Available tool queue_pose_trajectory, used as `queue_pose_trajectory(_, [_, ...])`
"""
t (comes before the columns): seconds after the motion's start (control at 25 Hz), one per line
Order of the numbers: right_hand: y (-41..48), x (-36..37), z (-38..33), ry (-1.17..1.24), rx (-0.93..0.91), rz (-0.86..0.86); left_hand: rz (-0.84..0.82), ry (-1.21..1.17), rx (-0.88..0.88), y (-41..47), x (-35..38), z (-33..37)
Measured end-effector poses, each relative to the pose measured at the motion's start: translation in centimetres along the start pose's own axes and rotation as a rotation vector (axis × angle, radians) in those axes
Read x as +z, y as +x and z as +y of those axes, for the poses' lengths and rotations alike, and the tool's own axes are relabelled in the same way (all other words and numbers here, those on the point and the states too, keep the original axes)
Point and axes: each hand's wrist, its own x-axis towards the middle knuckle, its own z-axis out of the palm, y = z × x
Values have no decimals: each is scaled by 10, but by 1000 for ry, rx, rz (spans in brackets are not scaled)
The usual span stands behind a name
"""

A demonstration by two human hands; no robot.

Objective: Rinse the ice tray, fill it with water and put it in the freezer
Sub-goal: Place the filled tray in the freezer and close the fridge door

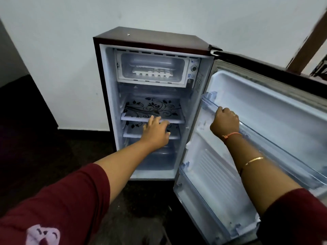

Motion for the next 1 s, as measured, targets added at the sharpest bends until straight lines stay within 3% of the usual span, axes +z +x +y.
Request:
queue_pose_trajectory(0.2, [-1, -13, -7, 51, 14, -99, 15, -20, 45, -19, -14, 1])
queue_pose_trajectory(0.4, [-1, -23, -46, 153, 163, -176, 19, 34, 67, -32, -28, -32])
queue_pose_trajectory(0.72, [-6, -37, -117, 377, 233, -195, -41, 65, 137, -36, -44, -76])
queue_pose_trajectory(0.84, [-19, -57, -153, 568, 294, -121, -58, -24, 206, -37, -50, -66])
queue_pose_trajectory(1.0, [-49, -95, -209, 529, 209, -49, -126, -429, 342, -54, -67, -49])
